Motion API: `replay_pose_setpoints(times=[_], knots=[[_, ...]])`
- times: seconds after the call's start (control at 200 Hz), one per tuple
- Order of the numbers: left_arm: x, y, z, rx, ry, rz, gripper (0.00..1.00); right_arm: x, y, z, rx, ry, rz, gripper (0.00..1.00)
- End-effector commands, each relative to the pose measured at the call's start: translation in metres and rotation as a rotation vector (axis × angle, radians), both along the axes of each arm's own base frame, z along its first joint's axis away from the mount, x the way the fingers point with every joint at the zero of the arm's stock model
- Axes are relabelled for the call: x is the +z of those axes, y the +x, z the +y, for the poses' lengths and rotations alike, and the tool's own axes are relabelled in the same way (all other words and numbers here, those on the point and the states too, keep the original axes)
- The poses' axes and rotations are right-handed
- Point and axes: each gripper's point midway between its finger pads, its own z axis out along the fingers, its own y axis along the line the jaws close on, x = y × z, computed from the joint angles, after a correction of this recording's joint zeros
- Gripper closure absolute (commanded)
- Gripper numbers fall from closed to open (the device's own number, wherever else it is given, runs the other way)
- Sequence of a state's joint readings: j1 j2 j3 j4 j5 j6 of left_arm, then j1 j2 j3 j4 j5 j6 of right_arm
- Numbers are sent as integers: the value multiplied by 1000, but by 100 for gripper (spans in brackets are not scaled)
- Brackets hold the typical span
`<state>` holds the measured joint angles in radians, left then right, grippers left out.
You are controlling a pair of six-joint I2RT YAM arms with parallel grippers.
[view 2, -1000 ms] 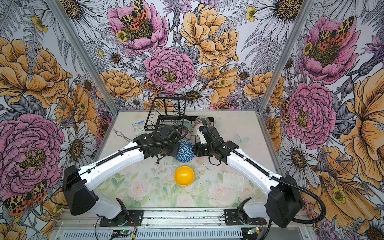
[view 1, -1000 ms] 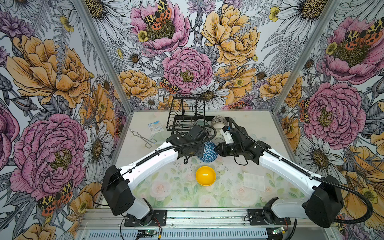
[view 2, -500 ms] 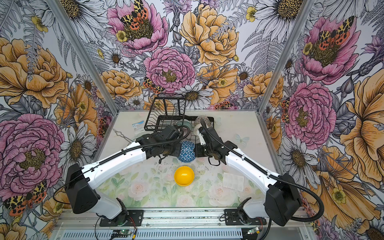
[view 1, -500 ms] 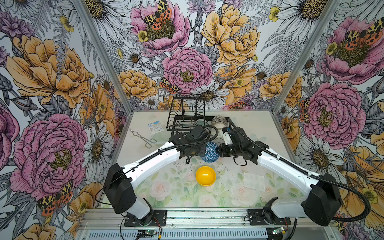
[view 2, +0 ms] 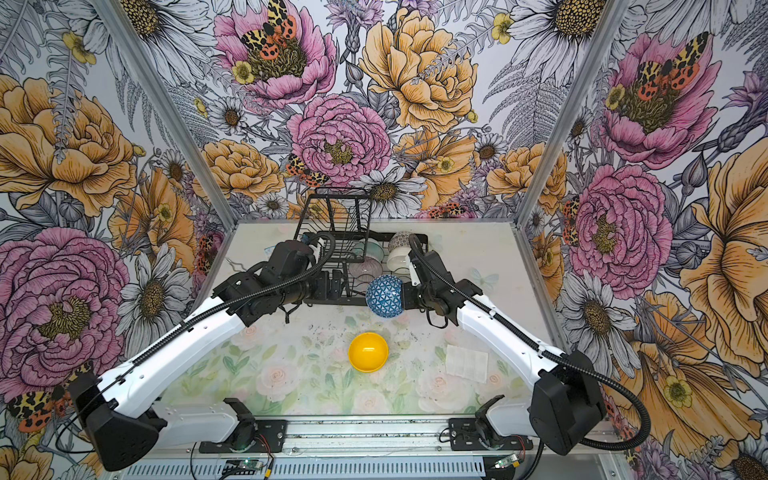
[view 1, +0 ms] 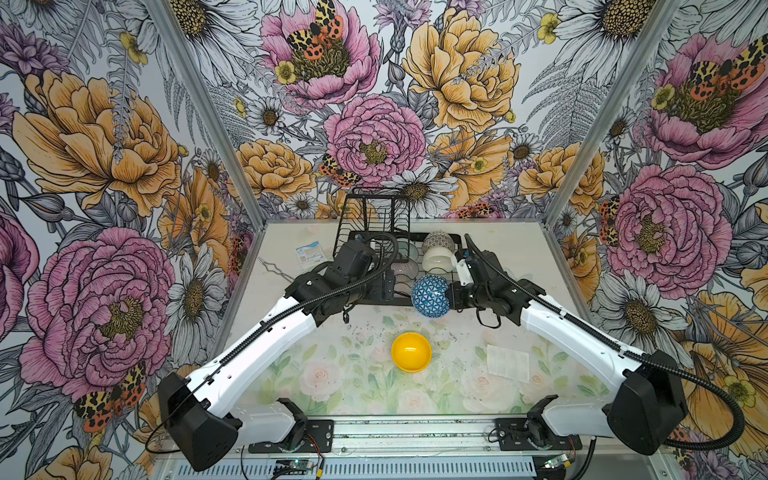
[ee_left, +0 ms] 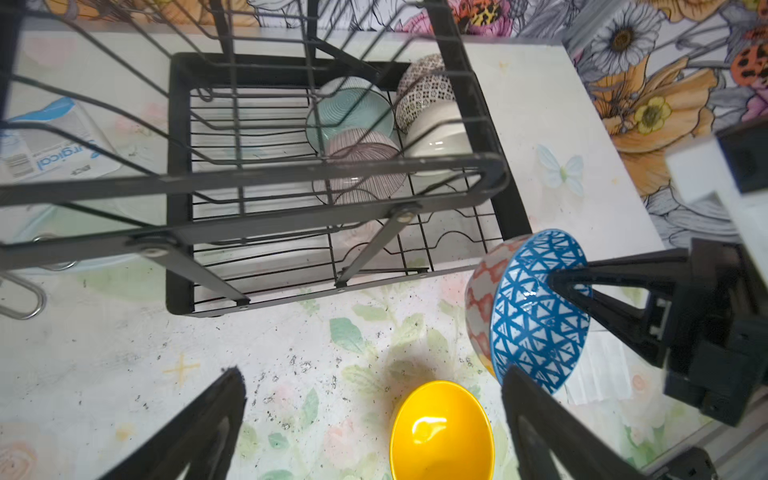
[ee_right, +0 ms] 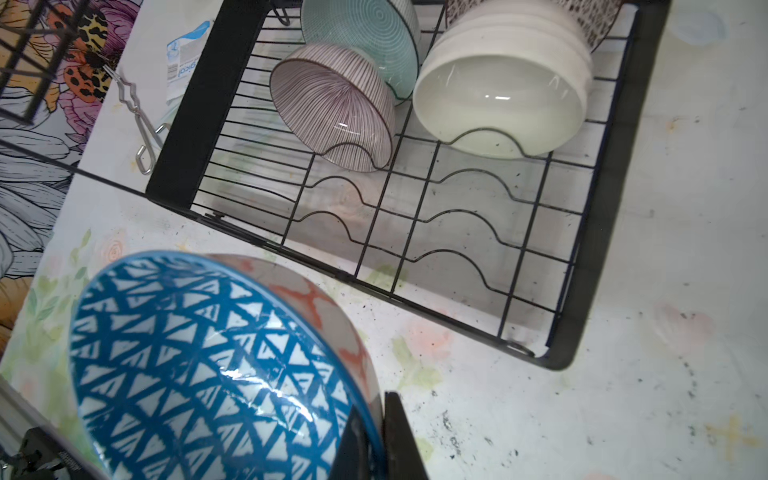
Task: Load the bowls into the dish rack
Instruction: 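Grasp the blue bowl rim with the right gripper and release the left gripper, then carry the blue bowl over the rack with the right gripper while the left withdraws, then lower the blue bowl into the rack slot before the maroon-striped bowl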
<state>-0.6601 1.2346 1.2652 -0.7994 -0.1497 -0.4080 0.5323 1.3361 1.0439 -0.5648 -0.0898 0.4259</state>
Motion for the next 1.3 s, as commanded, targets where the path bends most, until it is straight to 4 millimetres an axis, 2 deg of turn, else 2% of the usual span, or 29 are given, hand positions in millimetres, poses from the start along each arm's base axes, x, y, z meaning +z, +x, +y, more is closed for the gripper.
replay_pose_setpoints(times=[0.0,0.07,0.24,0.355,0.52,0.696,0.956,1.206,1.296], knots=[[6,3,22,46,-9,-35,1,34,29,-7,-39,-54,-161,100],[2,3,39,87,-17,-22,1,42,39,-15,-75,-101,-215,100],[-19,10,83,203,-24,29,1,87,62,-20,-138,-179,-437,100],[-30,12,103,257,-26,54,1,98,74,-20,-163,-244,-525,100],[-44,13,123,302,-19,84,1,89,80,-5,-122,-311,-641,100],[-57,13,130,315,-15,114,1,89,71,20,-53,-321,-791,100],[-68,17,129,309,-21,137,1,64,75,32,-8,-387,-811,100],[-74,18,129,306,-19,148,1,51,82,41,-1,-419,-874,100],[-75,18,129,306,-18,147,1,41,85,42,-1,-458,-896,100]])
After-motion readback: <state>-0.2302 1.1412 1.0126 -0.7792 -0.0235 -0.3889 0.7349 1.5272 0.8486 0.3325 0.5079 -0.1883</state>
